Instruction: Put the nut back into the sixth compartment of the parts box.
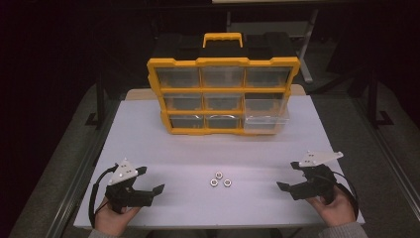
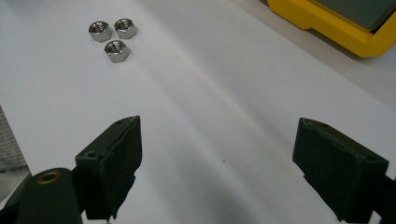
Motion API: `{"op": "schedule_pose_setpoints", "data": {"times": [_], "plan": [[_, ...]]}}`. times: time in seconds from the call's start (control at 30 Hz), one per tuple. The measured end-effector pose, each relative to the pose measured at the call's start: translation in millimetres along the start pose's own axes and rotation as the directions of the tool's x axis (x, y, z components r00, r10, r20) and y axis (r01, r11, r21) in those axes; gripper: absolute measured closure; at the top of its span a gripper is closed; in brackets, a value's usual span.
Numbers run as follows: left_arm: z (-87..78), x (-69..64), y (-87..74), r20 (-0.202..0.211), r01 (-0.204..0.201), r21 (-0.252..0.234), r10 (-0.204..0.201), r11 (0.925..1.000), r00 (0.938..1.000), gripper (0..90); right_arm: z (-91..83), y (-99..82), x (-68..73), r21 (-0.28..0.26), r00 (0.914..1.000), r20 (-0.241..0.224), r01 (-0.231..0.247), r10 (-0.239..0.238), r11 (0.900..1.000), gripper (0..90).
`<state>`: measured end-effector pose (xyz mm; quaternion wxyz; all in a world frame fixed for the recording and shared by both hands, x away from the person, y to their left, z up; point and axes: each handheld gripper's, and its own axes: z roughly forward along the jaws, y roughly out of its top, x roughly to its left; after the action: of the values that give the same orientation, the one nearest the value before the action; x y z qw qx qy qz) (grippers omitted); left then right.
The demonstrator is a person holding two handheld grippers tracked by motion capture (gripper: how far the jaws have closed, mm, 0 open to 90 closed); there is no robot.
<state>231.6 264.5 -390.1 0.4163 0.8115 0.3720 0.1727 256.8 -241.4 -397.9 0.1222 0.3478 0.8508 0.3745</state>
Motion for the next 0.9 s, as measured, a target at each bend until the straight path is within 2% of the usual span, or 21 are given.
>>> {"op": "schedule_pose_setpoints", "data": {"times": [0.03, 0.1, 0.17, 0.27, 0.33, 0.6, 0.63, 0.73, 0.9], "plan": [[0.4, 0.1, 0.0, 0.000, 0.008, -0.006, -0.008, 1.0000, 1.0000, 14.5, 0.2, 0.1, 0.3, 0.008, 1.0000, -0.003, 0.002, -0.002, 1.0000, 14.8], [-0.7, 2.2, 0.3, -0.002, -0.011, 0.003, 0.011, 0.9999, 0.9999, 14.5, 1.3, 0.0, 0.5, 0.012, 1.0000, -0.008, 0.003, -0.003, 0.9999, 14.9], [-0.5, 0.6, -0.5, -0.004, 0.008, -0.008, -0.008, 0.9999, 1.0000, 14.5, 1.5, 0.1, 0.7, 0.019, 0.9999, -0.009, 0.007, -0.007, 0.9998, 15.5], [-1.5, 1.5, -0.2, -0.005, -0.010, -0.001, 0.010, 0.9999, 0.9999, 14.5, 1.6, 0.8, 1.1, 0.018, 0.9998, -0.019, 0.005, -0.005, 0.9998, 15.5], [-1.3, 1.5, -0.5, -0.004, -0.006, -0.004, 0.006, 1.0000, 1.0000, 14.5, 2.1, 1.3, 1.4, 0.026, 0.9998, -0.019, 0.007, -0.007, 0.9996, 15.5], [-0.5, 1.7, -0.5, -0.003, -0.009, 0.000, 0.009, 1.0000, 1.0000, 14.5, 4.7, 2.1, 2.5, 0.031, 0.9994, -0.034, 0.007, -0.006, 0.9995, 15.6], [-0.2, 0.6, -1.0, -0.002, 0.005, -0.002, -0.005, 1.0000, 1.0000, 14.5, 4.9, 2.3, 2.2, 0.032, 0.9993, -0.036, 0.008, -0.007, 0.9994, 15.6], [0.0, 0.7, -1.1, -0.002, 0.004, 0.001, -0.004, 1.0000, 1.0000, 14.5, 5.2, 3.5, 2.1, 0.028, 0.9994, -0.031, 0.013, -0.012, 0.9995, 15.6], [0.3, -0.2, -1.0, -0.003, 0.005, 0.002, -0.004, 1.0000, 1.0000, 14.5, 6.2, 8.7, 2.5, 0.023, 0.9992, -0.040, -0.002, 0.003, 0.9997, 16.4]]}}
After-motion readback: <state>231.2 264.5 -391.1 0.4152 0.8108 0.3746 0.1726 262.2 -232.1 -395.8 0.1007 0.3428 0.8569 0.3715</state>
